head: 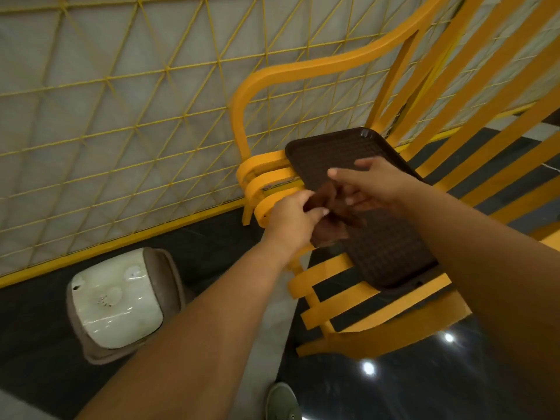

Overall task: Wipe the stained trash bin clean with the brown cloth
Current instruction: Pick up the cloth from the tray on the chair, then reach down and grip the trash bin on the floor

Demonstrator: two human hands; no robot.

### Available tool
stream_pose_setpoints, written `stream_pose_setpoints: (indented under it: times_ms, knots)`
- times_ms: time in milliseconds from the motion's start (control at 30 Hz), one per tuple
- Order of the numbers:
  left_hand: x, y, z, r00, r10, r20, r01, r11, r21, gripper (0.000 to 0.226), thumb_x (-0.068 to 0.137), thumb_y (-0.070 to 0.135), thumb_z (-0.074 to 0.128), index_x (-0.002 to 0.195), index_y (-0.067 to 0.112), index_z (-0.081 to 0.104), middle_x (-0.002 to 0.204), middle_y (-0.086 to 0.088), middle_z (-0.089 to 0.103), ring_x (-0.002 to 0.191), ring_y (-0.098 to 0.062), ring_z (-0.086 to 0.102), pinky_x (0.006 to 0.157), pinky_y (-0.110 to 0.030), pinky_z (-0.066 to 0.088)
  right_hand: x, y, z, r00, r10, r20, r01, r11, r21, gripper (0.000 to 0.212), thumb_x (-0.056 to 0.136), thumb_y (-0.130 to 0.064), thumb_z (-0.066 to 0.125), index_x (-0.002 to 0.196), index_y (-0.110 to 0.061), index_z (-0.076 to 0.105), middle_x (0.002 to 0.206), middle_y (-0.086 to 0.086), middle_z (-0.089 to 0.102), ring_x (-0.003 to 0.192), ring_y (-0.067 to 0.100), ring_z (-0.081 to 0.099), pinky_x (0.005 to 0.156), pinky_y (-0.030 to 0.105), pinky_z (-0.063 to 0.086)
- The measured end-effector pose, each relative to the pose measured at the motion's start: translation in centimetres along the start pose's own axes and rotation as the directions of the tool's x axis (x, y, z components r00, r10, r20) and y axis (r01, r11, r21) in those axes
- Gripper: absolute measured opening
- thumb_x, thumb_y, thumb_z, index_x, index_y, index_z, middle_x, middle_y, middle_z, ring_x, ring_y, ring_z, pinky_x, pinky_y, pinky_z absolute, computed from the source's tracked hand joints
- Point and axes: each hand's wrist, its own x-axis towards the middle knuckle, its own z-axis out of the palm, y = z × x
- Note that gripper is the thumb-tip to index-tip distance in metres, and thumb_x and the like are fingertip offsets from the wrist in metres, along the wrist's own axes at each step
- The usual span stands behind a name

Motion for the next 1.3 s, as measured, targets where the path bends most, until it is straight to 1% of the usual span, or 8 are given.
stream_pose_setpoints:
  times_ms: [67,167,300,433,633,1033,1133,1300]
  knots:
    - [-1.1,0.2,-2.7,0.999,-0.031,0.015,0.032,0.995,-0.09,0.021,0.085,0.026,0.067,0.106,0.023,0.068,0.095,-0.001,0.072,0.088,-0.018,0.068,0.082,-0.042,0.056,-0.9,-0.9,0.7,0.986,-0.163,0.041,0.166,0.981,-0.101,0.1,0.063,-0.062,0.074,0.144,-0.026,0.027,0.121,0.001,0.055,0.104,0.015,0.056,0.073,0.025,0.046]
    - [-3.7,0.2,-6.8,0.997,-0.064,0.052,0.073,0.975,-0.208,0.017,0.085,0.027,0.068,0.102,0.022,0.069,0.088,-0.002,0.074,0.079,-0.018,0.071,0.069,-0.032,0.057,-2.7,-2.0,2.7,0.9,-0.262,0.35,0.352,0.909,-0.225,0.096,0.059,-0.061,0.073,0.142,-0.036,0.034,0.13,-0.01,0.038,0.118,0.008,0.039,0.076,0.018,0.041]
    - [-8.4,-0.1,-11.3,0.992,-0.124,-0.017,0.115,0.956,-0.27,0.015,0.085,0.028,0.069,0.097,0.019,0.069,0.088,-0.005,0.074,0.079,-0.022,0.07,0.07,-0.034,0.057,-5.0,-3.2,7.6,0.788,-0.214,0.577,0.419,0.874,-0.248,0.067,0.065,-0.04,0.082,0.125,-0.027,0.056,0.118,-0.011,0.059,0.098,0.0,0.062,0.076,0.021,0.054]
    - [-13.3,-1.8,-15.1,0.971,-0.192,-0.144,0.111,0.892,-0.438,0.013,0.081,0.017,0.071,0.093,0.014,0.068,0.082,-0.003,0.074,0.073,-0.017,0.069,0.062,-0.025,0.056,-6.9,-3.5,13.1,0.757,-0.304,0.579,0.399,0.916,-0.041,0.021,0.081,-0.015,0.073,0.101,-0.012,0.067,0.085,-0.004,0.073,0.078,0.009,0.069,0.062,0.018,0.053]
    - [-20.1,-6.2,-20.4,0.912,-0.38,-0.152,0.252,0.814,-0.523,0.039,0.082,0.008,0.068,0.12,0.004,0.059,0.112,-0.016,0.068,0.1,-0.028,0.067,0.083,-0.04,0.056,-9.3,-2.8,21.1,0.802,-0.307,0.513,0.253,0.952,0.175,0.03,0.086,-0.014,0.069,0.114,-0.006,0.063,0.104,0.012,0.072,0.091,0.024,0.07,0.074,0.028,0.058]
    - [-23.4,-12.9,-25.6,0.831,-0.39,-0.397,0.096,0.803,-0.588,0.024,0.087,0.006,0.064,0.109,0.014,0.066,0.106,-0.01,0.07,0.097,-0.023,0.068,0.075,-0.034,0.057,-11.2,-1.0,31.8,0.809,-0.144,0.571,0.021,0.976,0.217,0.031,0.077,-0.029,0.077,0.106,-0.024,0.065,0.092,0.0,0.075,0.08,0.019,0.072,0.062,0.032,0.058]
    - [-23.1,-15.3,-25.5,0.737,-0.468,-0.487,0.135,0.809,-0.573,0.02,0.086,0.013,0.067,0.104,0.023,0.066,0.103,-0.005,0.071,0.09,-0.017,0.07,0.078,-0.03,0.057,-9.4,1.8,31.3,0.86,-0.057,0.507,-0.071,0.971,0.229,0.031,0.079,-0.028,0.074,0.106,-0.03,0.06,0.09,-0.001,0.075,0.08,0.022,0.072,0.061,0.036,0.057]
    - [-22.3,-20.3,-23.4,0.49,-0.692,-0.53,0.144,0.664,-0.733,0.025,0.09,0.007,0.057,0.107,0.025,0.062,0.113,-0.014,0.064,0.091,-0.017,0.064,0.091,-0.032,0.05,-6.4,6.8,30.0,0.96,0.116,0.254,-0.186,0.943,0.275,0.033,0.085,-0.019,0.067,0.11,-0.03,0.049,0.1,0.003,0.064,0.087,0.025,0.061,0.062,0.038,0.049]
